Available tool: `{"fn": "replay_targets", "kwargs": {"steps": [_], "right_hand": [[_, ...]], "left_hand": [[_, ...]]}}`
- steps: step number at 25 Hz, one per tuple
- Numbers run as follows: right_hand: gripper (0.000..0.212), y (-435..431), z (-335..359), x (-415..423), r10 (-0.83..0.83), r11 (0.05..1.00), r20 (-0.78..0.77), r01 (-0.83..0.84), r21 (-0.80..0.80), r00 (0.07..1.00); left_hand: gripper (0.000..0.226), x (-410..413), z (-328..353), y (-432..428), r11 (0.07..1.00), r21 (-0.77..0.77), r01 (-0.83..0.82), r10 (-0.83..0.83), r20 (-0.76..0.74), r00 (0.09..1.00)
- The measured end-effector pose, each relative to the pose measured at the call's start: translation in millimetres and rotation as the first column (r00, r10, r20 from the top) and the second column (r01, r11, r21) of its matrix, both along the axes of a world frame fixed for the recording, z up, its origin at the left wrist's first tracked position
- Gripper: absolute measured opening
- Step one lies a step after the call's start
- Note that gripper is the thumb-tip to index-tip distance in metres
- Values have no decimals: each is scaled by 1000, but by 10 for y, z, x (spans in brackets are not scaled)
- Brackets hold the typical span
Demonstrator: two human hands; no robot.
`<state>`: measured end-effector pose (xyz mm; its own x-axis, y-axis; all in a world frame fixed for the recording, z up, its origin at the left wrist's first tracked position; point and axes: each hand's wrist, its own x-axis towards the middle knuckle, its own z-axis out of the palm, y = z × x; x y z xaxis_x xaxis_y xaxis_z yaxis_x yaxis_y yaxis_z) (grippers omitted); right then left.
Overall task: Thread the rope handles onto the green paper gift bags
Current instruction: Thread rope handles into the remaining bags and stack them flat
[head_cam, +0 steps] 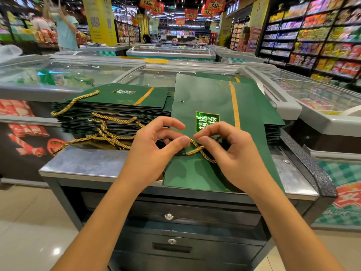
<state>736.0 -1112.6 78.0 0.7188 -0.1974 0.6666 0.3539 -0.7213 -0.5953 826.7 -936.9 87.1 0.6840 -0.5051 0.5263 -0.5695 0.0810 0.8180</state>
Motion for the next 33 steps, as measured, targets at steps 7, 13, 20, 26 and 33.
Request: {"fn": "replay_targets", "kwargs": {"steps": [7,13,20,26,33], "right_hand": [[23,42,-13,18,-41,968,-105,14,-251,994],[8,14,-14,38,-160,979,-41,154,-137,986],[6,19,17,22,-214,971,-45,207,-122,976],[6,27,8,12,-201,976,-44,196,-98,979],[15,55,-8,-7,-91,987,-82,80,-137,992]], "left_hand": [[13,7,-11,-28,996,79,-51,50,22,999],[18,93,-28,55,983,180,45,-42,-18,999],[15,45,-59,18,951,294,-93,20,242,970],[8,28,-78,-20,955,257,-148,73,281,957],[10,55,-60,-28,971,225,-79,35,196,980]]}}
